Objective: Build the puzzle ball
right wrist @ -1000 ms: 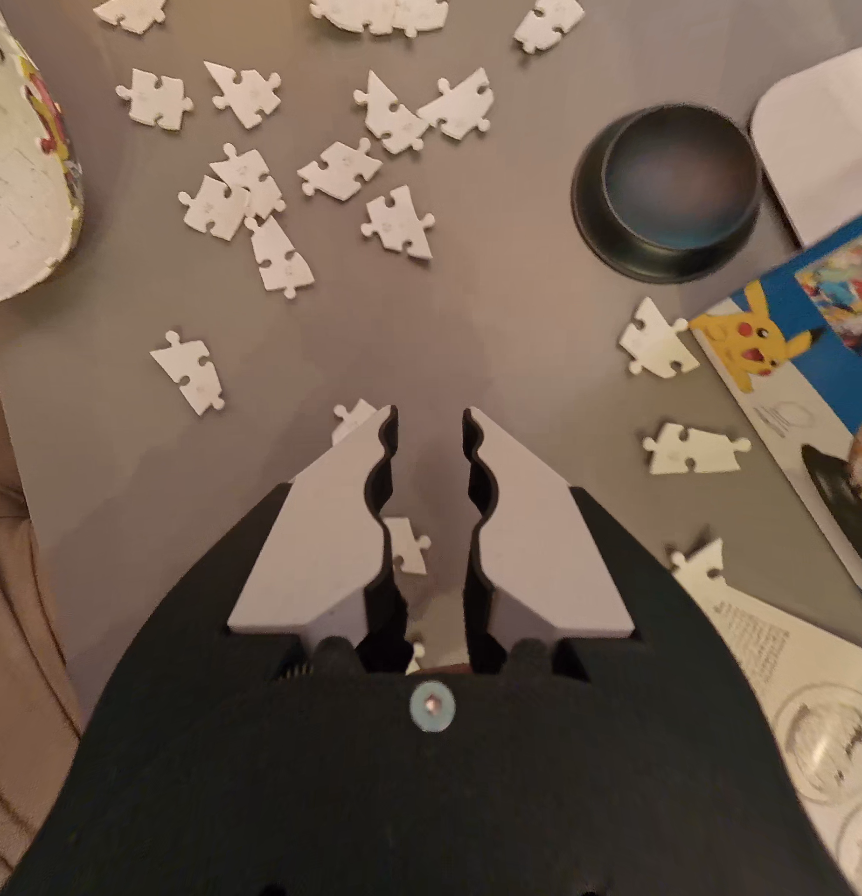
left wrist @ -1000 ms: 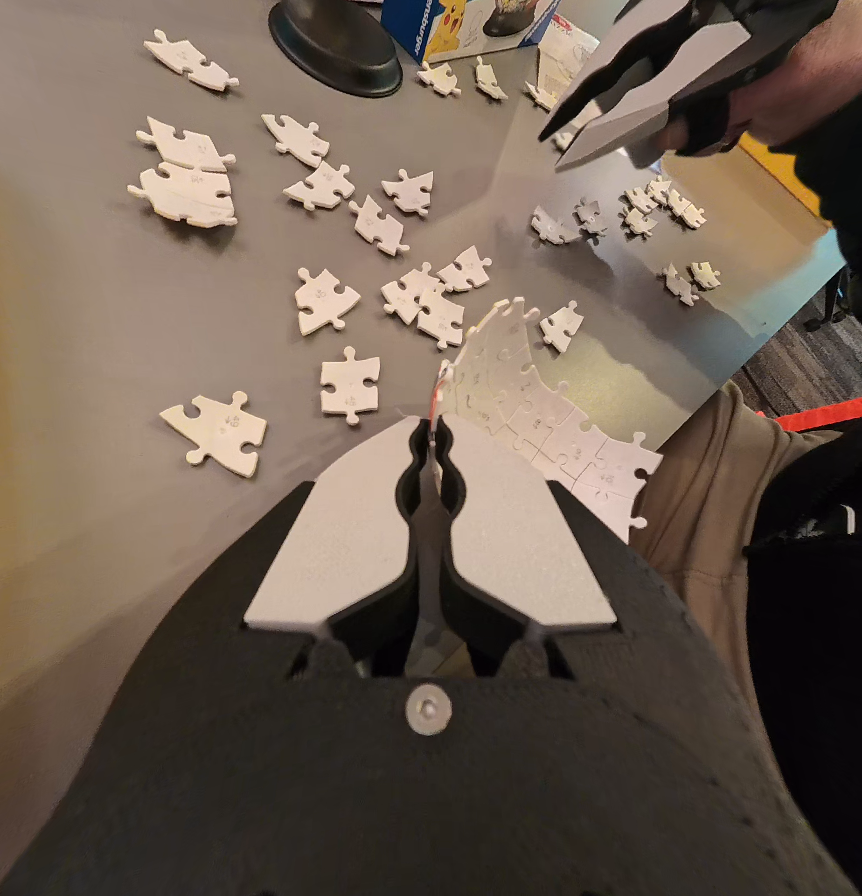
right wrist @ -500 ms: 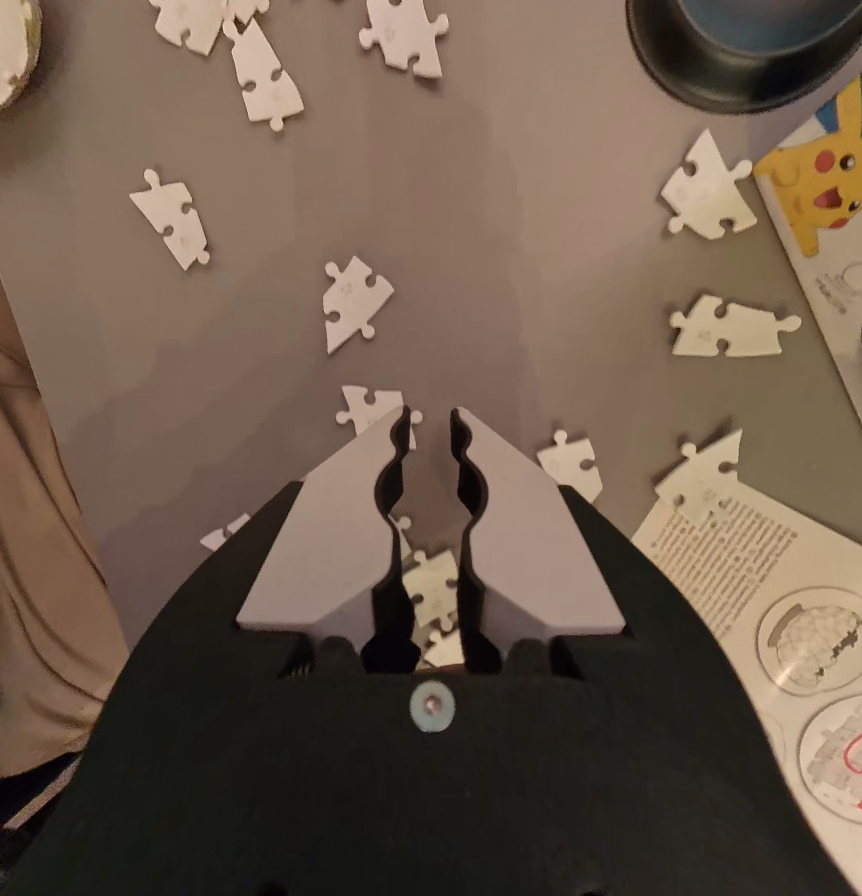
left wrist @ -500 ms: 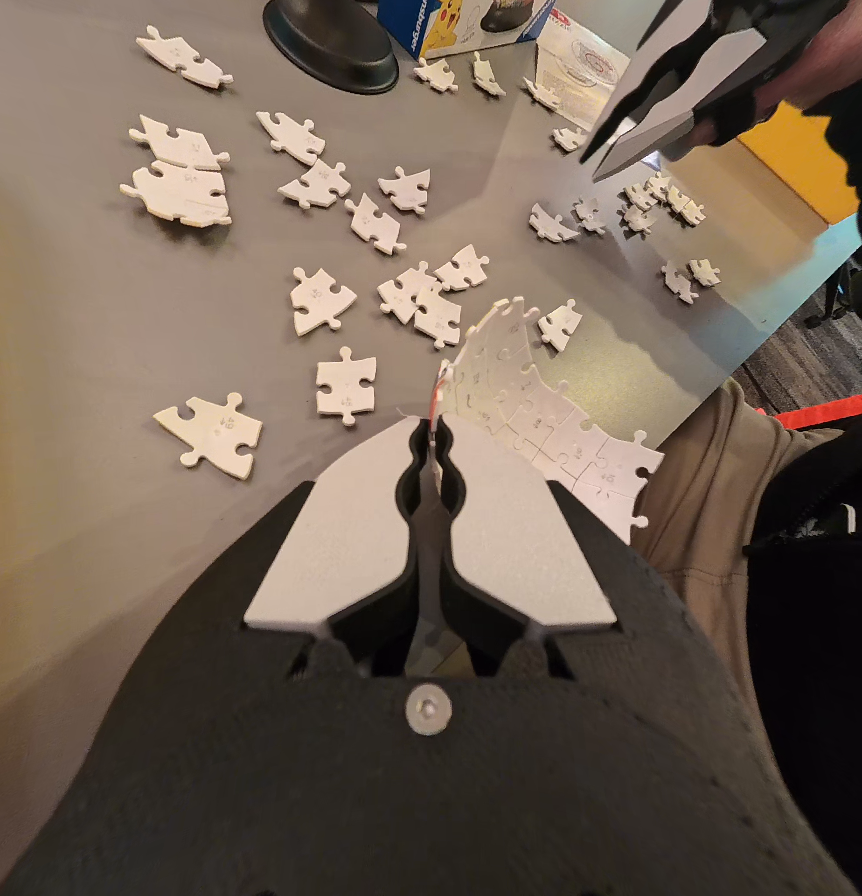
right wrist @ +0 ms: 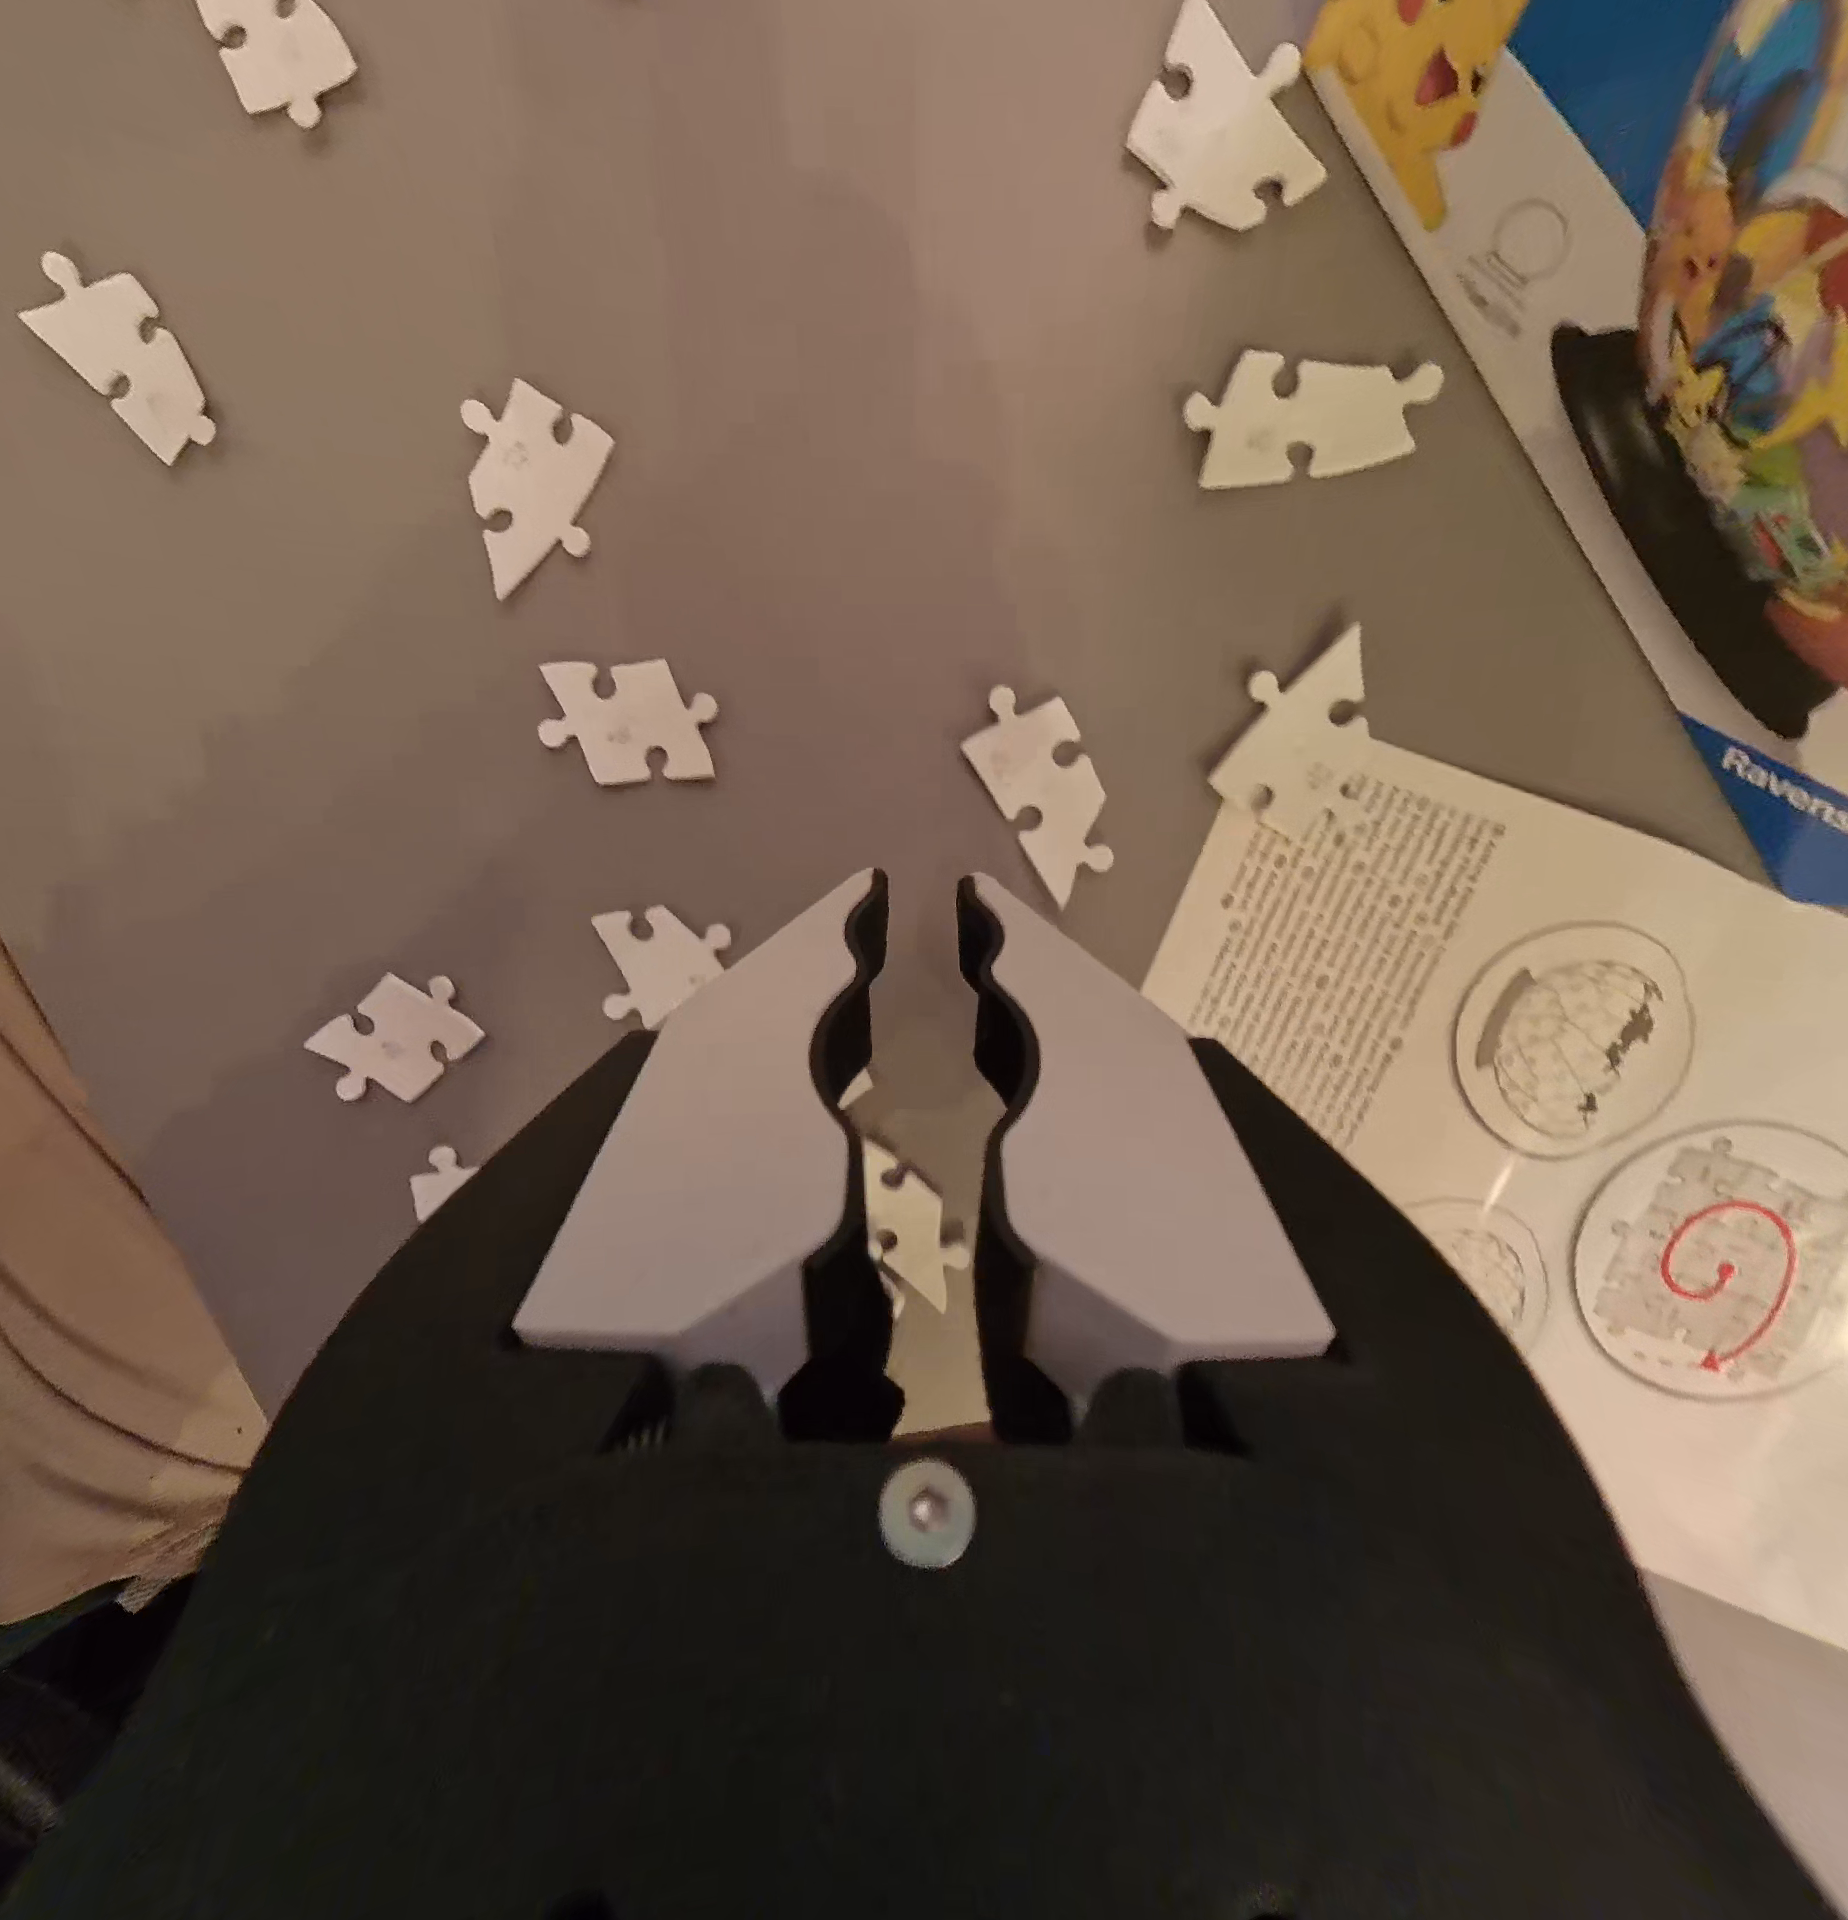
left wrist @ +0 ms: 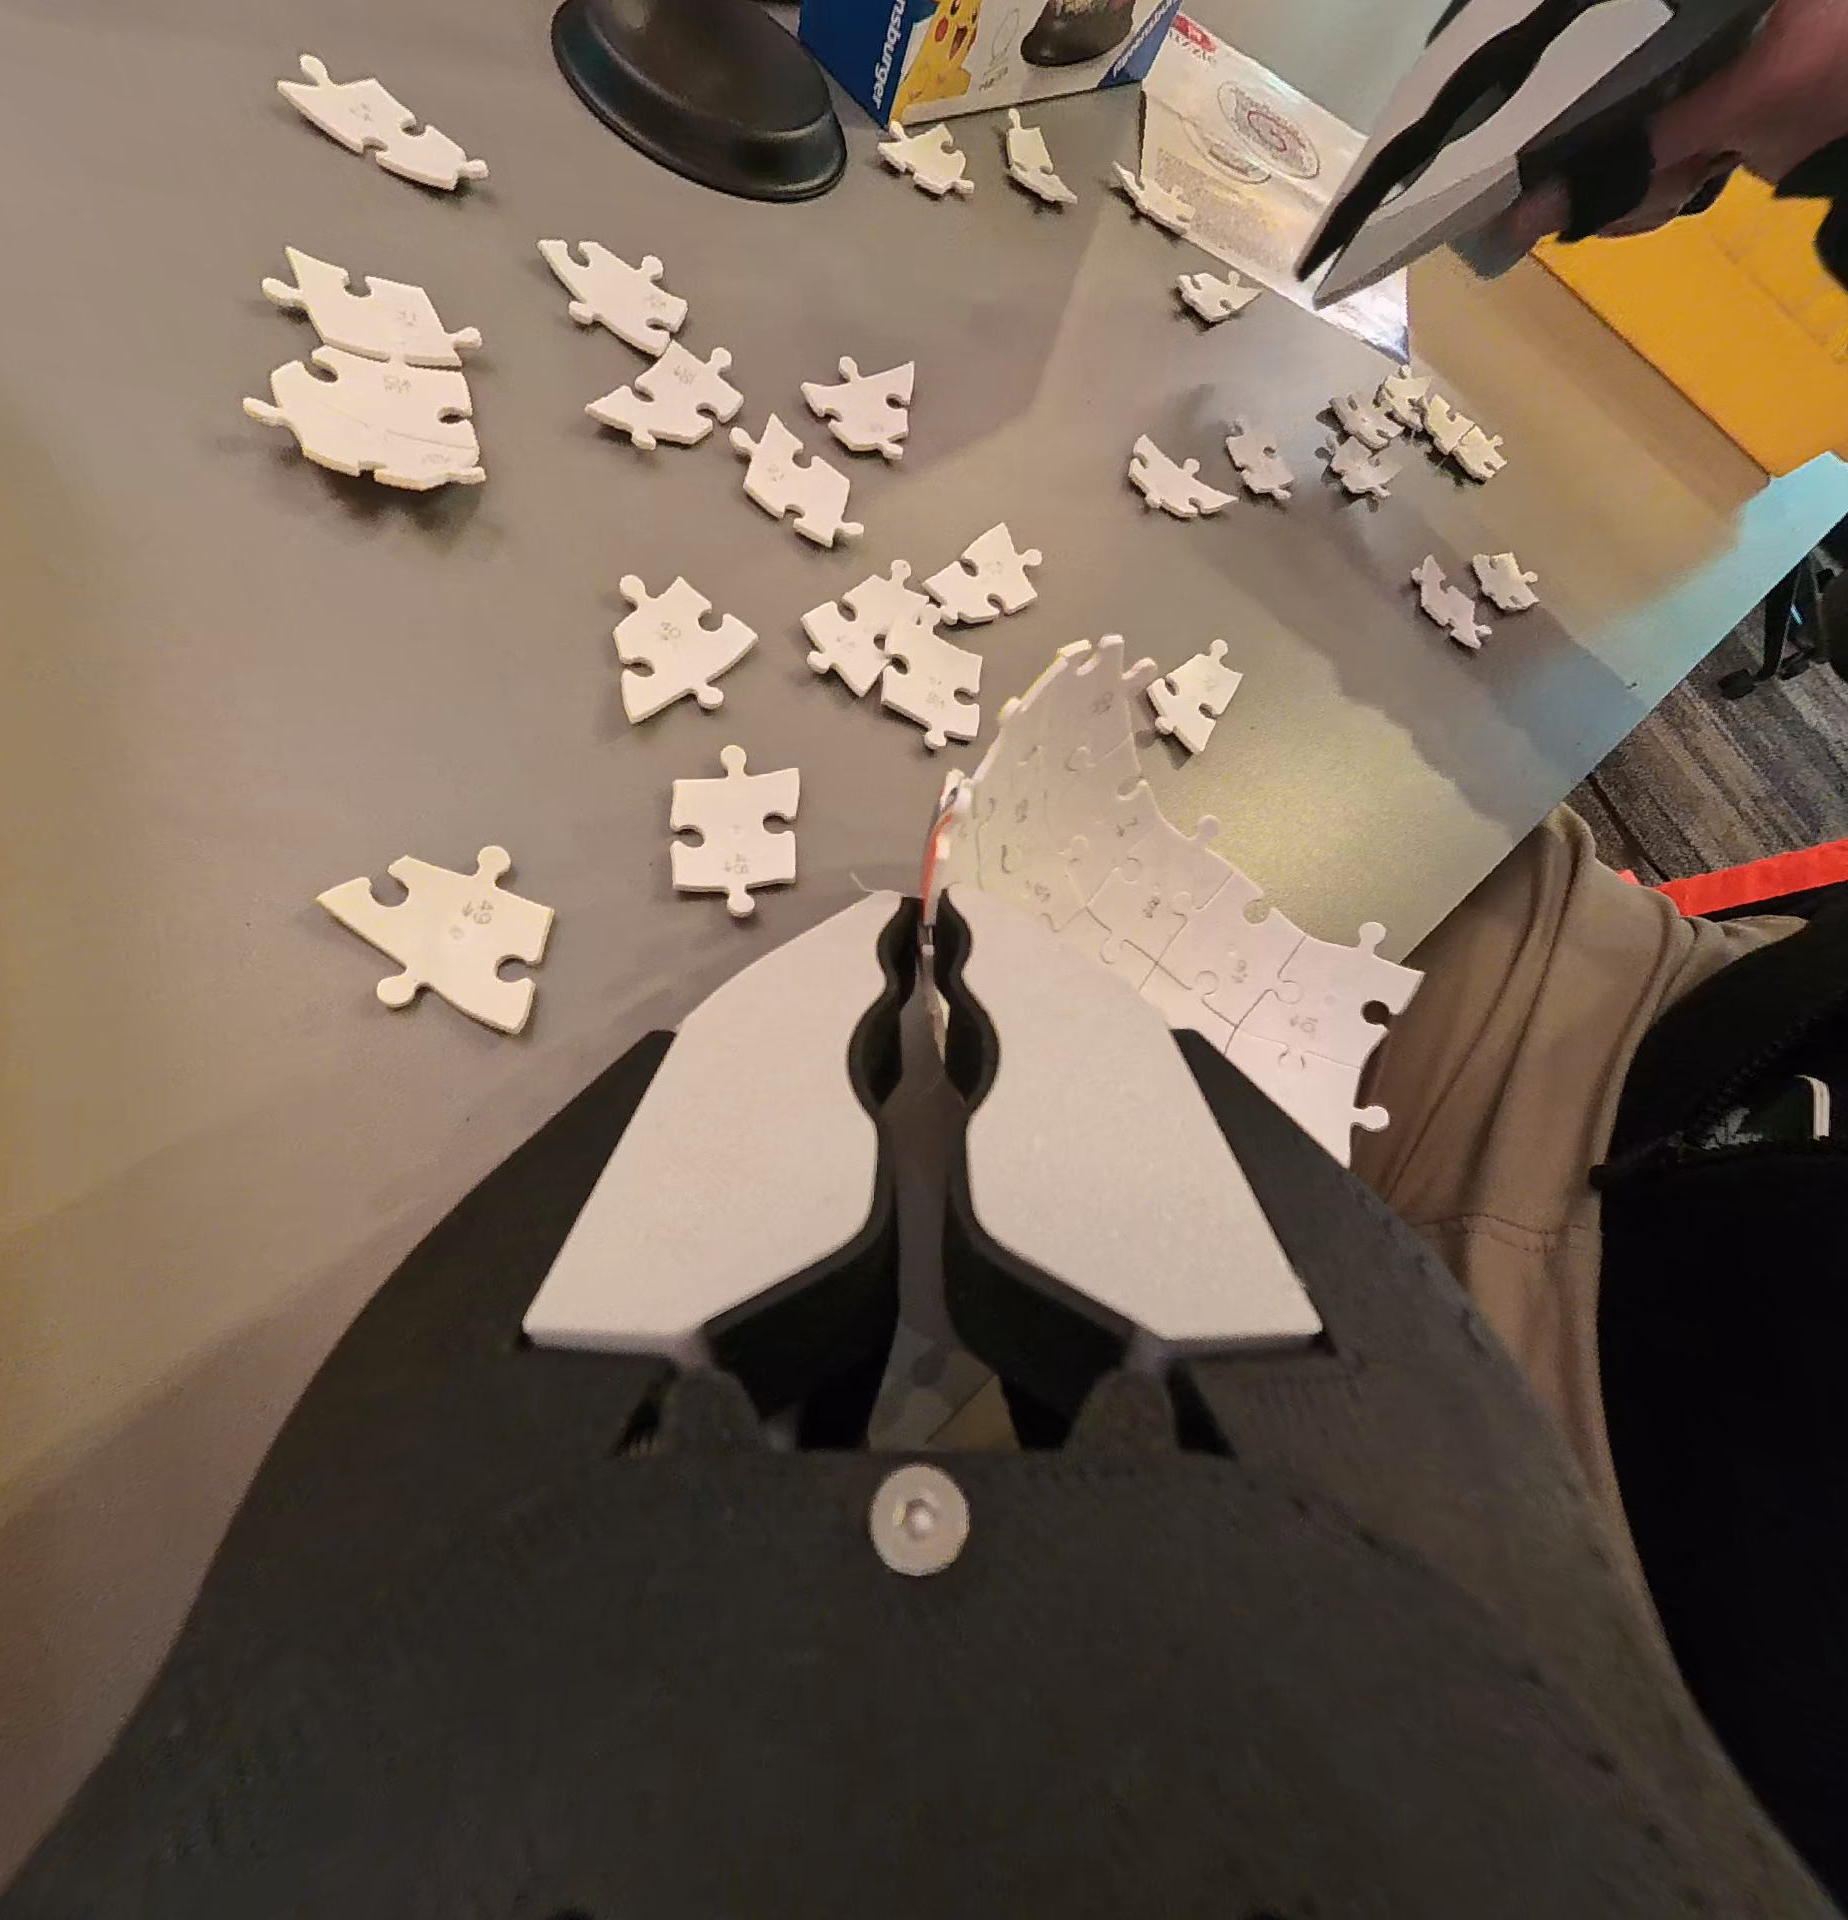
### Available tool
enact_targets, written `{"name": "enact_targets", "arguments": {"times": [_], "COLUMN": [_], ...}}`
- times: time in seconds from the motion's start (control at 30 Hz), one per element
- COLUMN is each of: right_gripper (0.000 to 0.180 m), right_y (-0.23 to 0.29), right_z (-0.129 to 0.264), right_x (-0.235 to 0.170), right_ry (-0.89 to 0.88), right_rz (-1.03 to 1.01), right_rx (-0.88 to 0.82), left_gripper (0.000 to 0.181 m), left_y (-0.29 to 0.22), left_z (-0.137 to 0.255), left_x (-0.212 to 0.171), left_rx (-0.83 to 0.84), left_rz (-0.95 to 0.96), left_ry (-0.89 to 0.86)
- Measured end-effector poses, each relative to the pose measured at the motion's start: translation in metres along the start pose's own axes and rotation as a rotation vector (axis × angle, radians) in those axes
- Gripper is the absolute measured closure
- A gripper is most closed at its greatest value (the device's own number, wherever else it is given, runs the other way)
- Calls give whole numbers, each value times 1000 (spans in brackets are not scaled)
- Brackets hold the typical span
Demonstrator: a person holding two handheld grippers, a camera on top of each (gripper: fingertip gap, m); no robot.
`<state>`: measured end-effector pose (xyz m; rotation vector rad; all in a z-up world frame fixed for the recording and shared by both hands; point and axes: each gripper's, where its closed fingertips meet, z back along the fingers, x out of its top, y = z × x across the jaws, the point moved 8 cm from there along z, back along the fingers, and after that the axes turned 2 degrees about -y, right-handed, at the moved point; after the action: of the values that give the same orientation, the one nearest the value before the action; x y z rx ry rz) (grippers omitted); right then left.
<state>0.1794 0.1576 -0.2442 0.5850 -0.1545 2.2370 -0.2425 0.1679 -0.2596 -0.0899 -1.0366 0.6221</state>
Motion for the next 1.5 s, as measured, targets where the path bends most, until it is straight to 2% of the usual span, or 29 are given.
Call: {"name": "enact_targets", "arguments": {"times": [0.27, 0.6, 0.8, 1.1, 1.23, 1.37, 1.5], "right_gripper": [168, 155, 154, 172, 162, 158, 155], "right_y": [-10, -19, -20, -16, -16, -39, -48], "right_z": [9, 2, -9, -23, -19, 2, 2], "right_x": [-25, -21, -15, -10, -10, -22, -39], "right_ry": [77, -4, -35, -56, -72, -125, -81], "right_rz": [-39, -52, -46, -34, -23, -130, -177], "right_rx": [-14, -119, -136, -118, -112, -190, -193], "left_gripper": [178, 178, 178, 178, 178, 178, 178], "left_y": [0, -2, -2, -2, -3, -3, -3], "left_z": [-2, -12, -12, -12, -12, -12, -13], "left_x": [1, 6, 6, 6, 6, 6, 6], "left_rx": [-6, -25, -25, -26, -25, -24, -25], "left_rz": [-3, -13, -12, -12, -14, -15, -15], "left_ry": [3, 13, 15, 15, 15, 16, 16]}}
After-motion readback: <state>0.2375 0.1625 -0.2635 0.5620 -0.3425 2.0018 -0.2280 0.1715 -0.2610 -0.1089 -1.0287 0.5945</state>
